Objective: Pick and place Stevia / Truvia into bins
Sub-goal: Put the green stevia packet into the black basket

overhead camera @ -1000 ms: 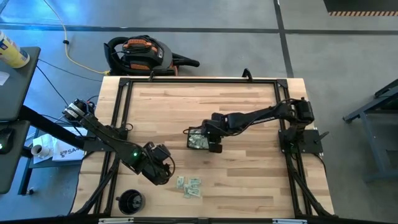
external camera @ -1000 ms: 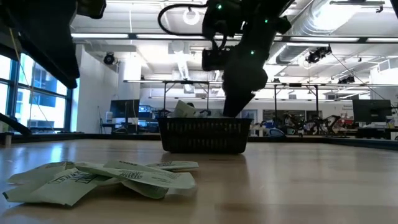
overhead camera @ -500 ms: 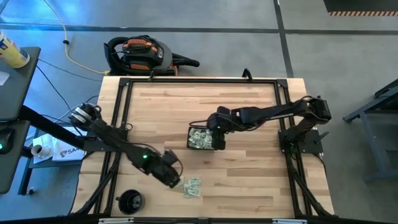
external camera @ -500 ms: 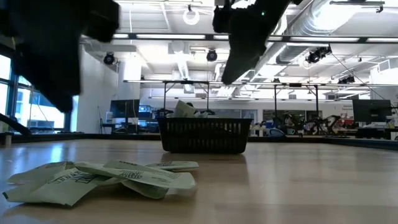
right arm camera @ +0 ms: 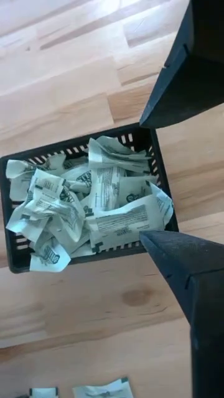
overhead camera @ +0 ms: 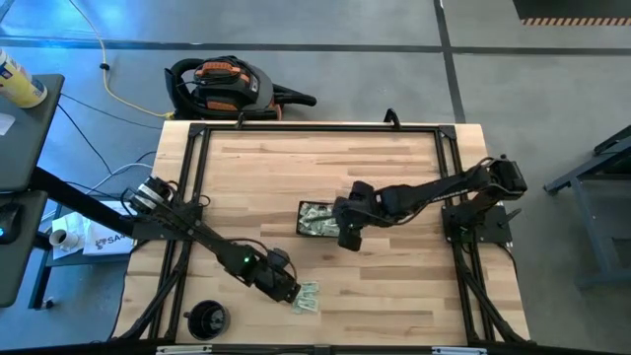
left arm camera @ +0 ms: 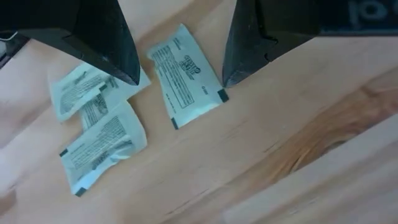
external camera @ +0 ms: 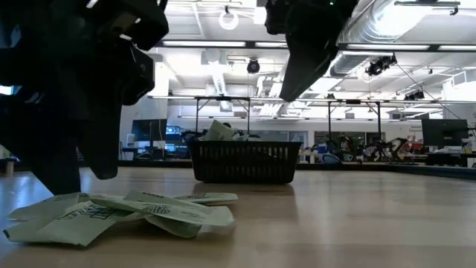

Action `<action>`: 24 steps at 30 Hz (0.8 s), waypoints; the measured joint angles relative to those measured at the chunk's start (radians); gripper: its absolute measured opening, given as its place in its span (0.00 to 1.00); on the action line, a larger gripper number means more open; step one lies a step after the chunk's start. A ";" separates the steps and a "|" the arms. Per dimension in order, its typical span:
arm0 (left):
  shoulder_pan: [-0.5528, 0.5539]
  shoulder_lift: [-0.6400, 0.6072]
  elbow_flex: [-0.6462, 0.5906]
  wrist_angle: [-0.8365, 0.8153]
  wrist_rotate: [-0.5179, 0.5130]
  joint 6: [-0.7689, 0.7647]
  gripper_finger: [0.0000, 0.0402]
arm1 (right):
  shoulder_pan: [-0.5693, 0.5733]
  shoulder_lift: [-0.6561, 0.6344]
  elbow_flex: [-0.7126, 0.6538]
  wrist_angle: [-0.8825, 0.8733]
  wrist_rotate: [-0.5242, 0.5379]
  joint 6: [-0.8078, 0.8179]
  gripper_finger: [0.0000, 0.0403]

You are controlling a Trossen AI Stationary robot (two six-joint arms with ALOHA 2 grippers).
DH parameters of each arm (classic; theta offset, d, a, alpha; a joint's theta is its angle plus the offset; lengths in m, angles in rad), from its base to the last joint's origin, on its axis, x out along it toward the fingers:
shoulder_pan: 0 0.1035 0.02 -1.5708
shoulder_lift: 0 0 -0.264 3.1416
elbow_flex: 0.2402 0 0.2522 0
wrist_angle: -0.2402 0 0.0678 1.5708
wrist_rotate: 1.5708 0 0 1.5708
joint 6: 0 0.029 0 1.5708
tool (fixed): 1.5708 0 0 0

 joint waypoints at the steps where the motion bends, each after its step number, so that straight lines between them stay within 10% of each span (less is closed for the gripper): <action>1: 0.000 0.011 0.000 -0.007 -0.001 -0.002 0.67 | 0.009 0.000 0.000 0.000 0.013 0.006 0.68; 17: 0.007 0.067 0.010 -0.120 -0.054 0.046 0.32 | 0.043 0.000 0.000 -0.004 0.137 0.109 0.67; 24: -0.010 0.071 0.183 -0.343 -0.214 0.560 0.08 | 0.043 0.000 0.000 -0.005 0.140 0.107 0.67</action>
